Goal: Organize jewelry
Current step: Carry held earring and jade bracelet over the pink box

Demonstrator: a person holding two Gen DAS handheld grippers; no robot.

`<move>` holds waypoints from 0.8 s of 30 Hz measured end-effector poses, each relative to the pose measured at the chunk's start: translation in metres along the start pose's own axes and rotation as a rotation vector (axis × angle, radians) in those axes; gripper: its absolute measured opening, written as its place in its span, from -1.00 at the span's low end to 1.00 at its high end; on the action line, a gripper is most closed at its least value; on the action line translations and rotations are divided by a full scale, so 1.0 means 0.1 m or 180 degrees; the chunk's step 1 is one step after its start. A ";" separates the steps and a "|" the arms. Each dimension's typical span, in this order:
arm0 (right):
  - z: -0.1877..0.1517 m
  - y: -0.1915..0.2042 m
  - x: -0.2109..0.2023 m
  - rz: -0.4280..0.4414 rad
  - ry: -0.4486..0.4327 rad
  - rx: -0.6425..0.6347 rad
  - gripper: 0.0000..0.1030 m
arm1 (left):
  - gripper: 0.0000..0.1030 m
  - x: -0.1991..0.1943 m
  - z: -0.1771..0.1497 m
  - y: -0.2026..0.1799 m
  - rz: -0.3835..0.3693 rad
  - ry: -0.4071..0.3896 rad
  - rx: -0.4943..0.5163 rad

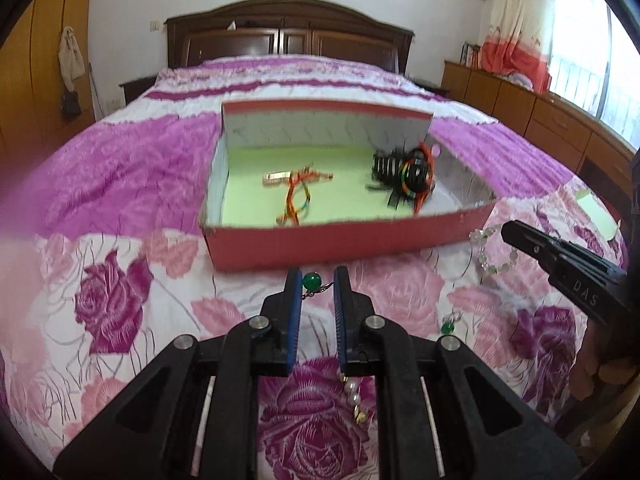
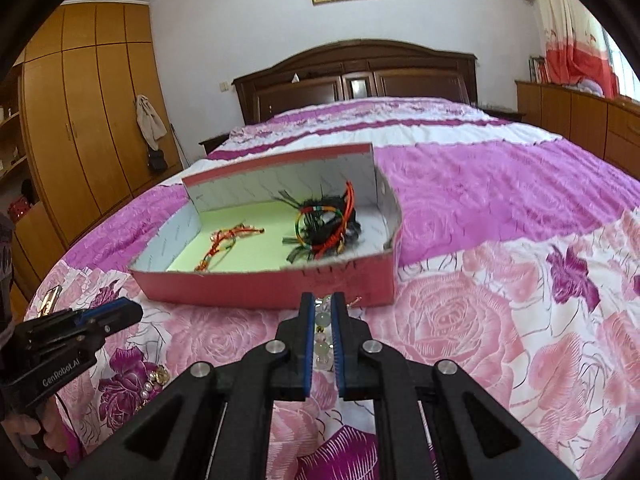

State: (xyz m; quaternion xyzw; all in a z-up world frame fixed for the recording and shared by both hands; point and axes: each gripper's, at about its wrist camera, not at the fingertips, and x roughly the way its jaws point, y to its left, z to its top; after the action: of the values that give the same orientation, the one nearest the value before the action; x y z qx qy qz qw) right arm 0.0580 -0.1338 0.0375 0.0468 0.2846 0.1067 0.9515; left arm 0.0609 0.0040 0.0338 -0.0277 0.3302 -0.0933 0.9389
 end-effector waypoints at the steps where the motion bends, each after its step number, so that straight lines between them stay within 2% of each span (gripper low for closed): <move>1: 0.02 0.01 -0.02 0.0008 -0.0043 -0.0020 -0.82 | -0.86 -0.01 0.02 0.00 -0.0003 -0.0032 0.0002; 10: 0.20 0.10 -0.07 -0.0013 -0.0307 -0.0165 -0.82 | -0.86 -0.01 0.23 -0.02 0.0095 -0.0400 0.0066; 16: 0.32 0.13 0.04 -0.0041 -0.0405 -0.0185 -0.82 | -0.86 0.08 0.32 0.00 0.0186 -0.0596 0.0118; 24: 0.46 0.06 0.39 -0.0209 -0.0360 -0.0234 -0.82 | -0.86 0.32 0.49 0.09 0.0256 -0.0616 0.0064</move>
State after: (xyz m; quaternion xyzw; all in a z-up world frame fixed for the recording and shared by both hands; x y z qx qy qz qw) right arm 0.1142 -0.1200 0.0563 0.0084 0.2278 0.0830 0.9701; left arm 0.1173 0.0060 0.0519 -0.0139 0.2378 -0.0558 0.9696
